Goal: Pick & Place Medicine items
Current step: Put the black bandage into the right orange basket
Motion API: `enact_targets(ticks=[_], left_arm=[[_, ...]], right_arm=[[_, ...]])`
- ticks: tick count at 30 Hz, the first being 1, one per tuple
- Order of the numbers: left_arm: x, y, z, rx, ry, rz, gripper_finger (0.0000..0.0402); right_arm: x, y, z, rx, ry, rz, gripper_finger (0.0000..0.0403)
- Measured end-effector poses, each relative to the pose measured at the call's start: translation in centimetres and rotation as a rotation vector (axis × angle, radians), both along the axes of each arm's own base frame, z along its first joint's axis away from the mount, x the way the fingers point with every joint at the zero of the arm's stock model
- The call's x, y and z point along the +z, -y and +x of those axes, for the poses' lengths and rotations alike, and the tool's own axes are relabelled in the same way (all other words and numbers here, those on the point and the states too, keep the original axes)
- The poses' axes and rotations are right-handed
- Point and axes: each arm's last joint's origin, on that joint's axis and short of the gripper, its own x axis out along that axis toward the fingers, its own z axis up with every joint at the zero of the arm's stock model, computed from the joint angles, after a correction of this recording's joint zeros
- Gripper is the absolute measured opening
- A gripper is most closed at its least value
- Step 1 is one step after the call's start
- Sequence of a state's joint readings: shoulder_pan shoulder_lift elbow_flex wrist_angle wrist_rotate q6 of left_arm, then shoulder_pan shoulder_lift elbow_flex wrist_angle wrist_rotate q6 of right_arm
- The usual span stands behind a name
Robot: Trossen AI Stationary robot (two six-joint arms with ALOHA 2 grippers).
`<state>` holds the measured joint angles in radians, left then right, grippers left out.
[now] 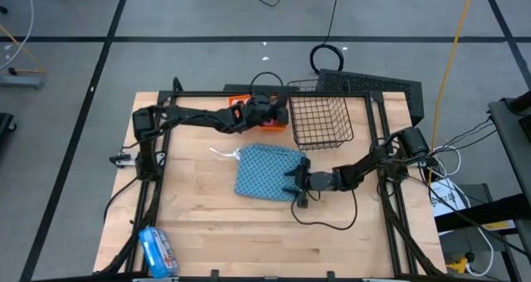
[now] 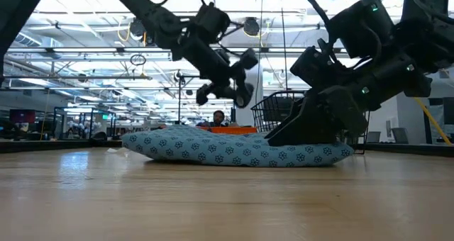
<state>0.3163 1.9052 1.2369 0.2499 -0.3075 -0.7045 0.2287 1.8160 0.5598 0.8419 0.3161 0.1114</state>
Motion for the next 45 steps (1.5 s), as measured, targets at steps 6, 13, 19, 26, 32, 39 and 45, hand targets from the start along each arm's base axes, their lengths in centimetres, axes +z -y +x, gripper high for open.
enact_targets(ticks=[6,13,19,26,32,39,45], left_arm=[[-0.9,-0.9,-0.2,0.142,0.004,-0.007,0.0108],[-1.5,-0.8,-0.4,0.203,-0.014,-0.063,0.0108],[-2.4,-0.9,-0.9,0.288,-0.038,-0.123,0.0108],[-2.3,-0.9,-0.7,0.229,-0.013,-0.164,0.0109],[-2.5,-1.0,-0.7,0.222,-0.003,-0.195,0.0109],[-2.4,-1.0,-0.6,0.056,-0.209,0.053,0.0109],[-2.5,-0.8,-0.5,0.009,-0.181,-0.008,0.0109]], right_arm=[[-0.1,0.0,-0.1,0.000,-0.014,-0.003,0.0255],[-0.3,0.2,-0.4,-0.009,-0.010,0.017,0.0244],[-0.3,0.2,-0.5,-0.011,-0.003,0.023,0.0234],[-0.2,0.2,-0.5,-0.010,0.016,0.028,0.0231],[-0.1,0.2,-0.4,-0.010,0.026,0.030,0.0227],[0.0,0.1,-0.4,-0.010,0.029,0.031,0.0226],[0.0,0.1,-0.4,-0.008,0.037,0.034,0.0226]])
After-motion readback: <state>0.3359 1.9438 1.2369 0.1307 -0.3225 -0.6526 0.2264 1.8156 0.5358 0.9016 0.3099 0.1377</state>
